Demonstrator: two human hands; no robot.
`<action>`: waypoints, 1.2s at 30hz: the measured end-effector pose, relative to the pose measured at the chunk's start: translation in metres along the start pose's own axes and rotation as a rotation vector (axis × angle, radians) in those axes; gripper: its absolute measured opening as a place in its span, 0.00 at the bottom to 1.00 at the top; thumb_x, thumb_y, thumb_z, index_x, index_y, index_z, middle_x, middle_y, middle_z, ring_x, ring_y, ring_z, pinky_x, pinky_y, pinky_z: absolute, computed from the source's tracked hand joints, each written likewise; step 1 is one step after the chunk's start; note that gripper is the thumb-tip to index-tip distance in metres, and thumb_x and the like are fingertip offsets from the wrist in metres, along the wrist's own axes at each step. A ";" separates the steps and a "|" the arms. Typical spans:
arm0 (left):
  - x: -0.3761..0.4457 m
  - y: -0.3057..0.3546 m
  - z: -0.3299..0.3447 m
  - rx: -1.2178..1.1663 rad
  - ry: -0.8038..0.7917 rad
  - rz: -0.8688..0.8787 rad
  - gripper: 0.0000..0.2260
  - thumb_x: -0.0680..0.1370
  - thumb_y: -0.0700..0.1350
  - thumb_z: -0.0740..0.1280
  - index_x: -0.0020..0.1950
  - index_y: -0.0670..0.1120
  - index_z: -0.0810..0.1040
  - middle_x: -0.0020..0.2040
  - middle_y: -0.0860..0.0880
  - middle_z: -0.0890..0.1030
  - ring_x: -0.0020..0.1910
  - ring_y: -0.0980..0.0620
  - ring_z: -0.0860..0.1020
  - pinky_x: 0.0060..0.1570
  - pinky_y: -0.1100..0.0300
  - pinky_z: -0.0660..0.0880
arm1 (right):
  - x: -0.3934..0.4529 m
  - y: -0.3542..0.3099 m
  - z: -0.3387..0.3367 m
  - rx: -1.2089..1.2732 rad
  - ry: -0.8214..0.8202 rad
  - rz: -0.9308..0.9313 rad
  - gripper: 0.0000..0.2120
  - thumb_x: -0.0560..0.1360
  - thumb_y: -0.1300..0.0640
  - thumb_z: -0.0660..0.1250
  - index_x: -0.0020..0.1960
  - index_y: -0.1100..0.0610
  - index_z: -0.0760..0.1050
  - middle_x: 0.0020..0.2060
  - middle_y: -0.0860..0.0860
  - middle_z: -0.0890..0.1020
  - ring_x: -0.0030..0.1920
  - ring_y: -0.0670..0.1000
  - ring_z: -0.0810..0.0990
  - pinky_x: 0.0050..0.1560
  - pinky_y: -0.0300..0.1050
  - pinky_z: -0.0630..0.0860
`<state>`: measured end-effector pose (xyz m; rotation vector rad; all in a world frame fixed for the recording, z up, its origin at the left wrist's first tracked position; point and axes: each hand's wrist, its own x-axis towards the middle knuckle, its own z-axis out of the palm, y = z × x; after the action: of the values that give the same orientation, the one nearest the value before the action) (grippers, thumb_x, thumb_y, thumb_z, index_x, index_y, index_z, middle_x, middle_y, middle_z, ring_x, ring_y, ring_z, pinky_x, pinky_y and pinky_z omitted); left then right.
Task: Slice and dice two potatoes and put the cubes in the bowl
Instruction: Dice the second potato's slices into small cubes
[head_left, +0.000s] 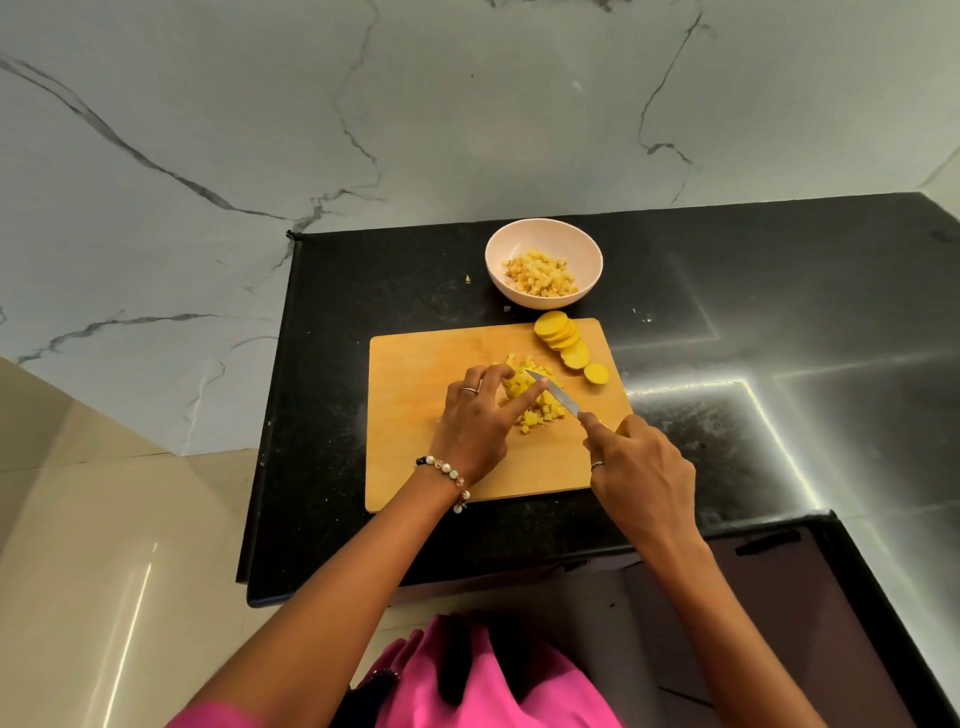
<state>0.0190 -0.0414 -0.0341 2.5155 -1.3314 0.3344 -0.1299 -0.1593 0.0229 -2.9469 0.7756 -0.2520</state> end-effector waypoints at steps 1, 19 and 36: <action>0.001 -0.001 0.002 0.035 -0.004 -0.013 0.35 0.66 0.32 0.70 0.70 0.56 0.70 0.61 0.43 0.74 0.57 0.42 0.73 0.46 0.49 0.73 | 0.000 0.002 -0.001 0.032 -0.030 0.025 0.19 0.78 0.52 0.63 0.69 0.43 0.69 0.42 0.53 0.74 0.41 0.56 0.75 0.31 0.44 0.64; 0.004 -0.001 0.010 0.174 0.132 -0.031 0.23 0.68 0.38 0.70 0.62 0.51 0.78 0.63 0.43 0.74 0.60 0.43 0.66 0.54 0.48 0.62 | 0.010 0.016 0.005 0.750 -0.127 0.266 0.17 0.78 0.51 0.63 0.65 0.53 0.74 0.45 0.59 0.84 0.46 0.55 0.81 0.49 0.51 0.78; 0.097 -0.012 -0.001 -0.496 0.096 -0.457 0.07 0.75 0.44 0.67 0.50 0.49 0.83 0.46 0.49 0.82 0.46 0.50 0.78 0.47 0.49 0.76 | 0.021 0.040 0.010 0.953 -0.102 0.402 0.15 0.78 0.52 0.64 0.64 0.54 0.77 0.27 0.50 0.80 0.25 0.41 0.71 0.29 0.42 0.70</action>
<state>0.0825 -0.1093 -0.0033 2.2472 -0.6626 0.0183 -0.1292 -0.2044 0.0116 -1.8646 0.8823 -0.3187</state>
